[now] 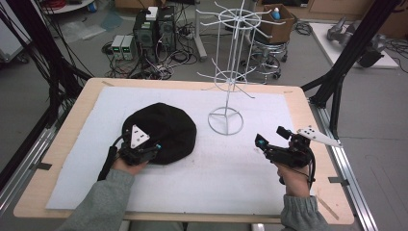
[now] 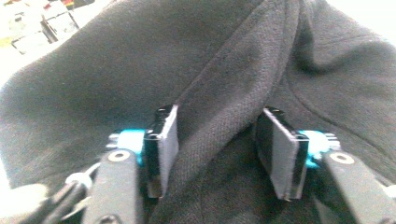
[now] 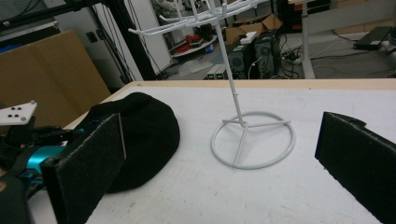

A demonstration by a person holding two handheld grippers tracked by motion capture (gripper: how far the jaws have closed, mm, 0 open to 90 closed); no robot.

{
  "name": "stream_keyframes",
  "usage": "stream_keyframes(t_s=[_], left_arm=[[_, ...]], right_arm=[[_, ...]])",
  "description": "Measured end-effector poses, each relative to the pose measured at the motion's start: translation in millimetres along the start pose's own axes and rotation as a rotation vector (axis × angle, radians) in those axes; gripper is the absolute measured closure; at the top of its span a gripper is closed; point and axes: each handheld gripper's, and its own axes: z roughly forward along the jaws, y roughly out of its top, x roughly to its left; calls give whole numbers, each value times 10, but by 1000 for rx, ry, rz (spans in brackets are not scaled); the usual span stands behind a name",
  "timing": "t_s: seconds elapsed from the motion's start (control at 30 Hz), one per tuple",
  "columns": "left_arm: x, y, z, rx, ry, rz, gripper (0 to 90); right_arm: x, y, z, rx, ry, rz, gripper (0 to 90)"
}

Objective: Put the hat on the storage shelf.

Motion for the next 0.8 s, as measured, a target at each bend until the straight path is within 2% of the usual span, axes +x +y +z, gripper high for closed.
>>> stream_keyframes(t_s=[0.07,0.1,0.2,0.27,0.37,0.47,0.6,0.8], left_arm=[[-2,3,-11,-12,-1,-1,616],[4,4,-21,-12,-5,12,662],[8,8,-37,-25,7,17,814],[24,10,-40,-28,5,13,850],[46,19,-50,-46,-8,-13,859],[99,57,-92,-77,-26,-81,862],[166,131,-142,-122,-44,-211,863],[154,211,-186,-165,-24,-265,863]], right_arm=[[-1,0,2,0,2,0,7],[-1,0,2,2,2,2,7],[-6,1,-1,1,5,0,7],[-6,4,-9,-4,6,5,7],[-10,10,-19,-12,7,8,7],[-16,15,-31,-16,11,17,7],[-31,20,-44,-25,14,30,7],[-40,24,-59,-36,28,33,10]])
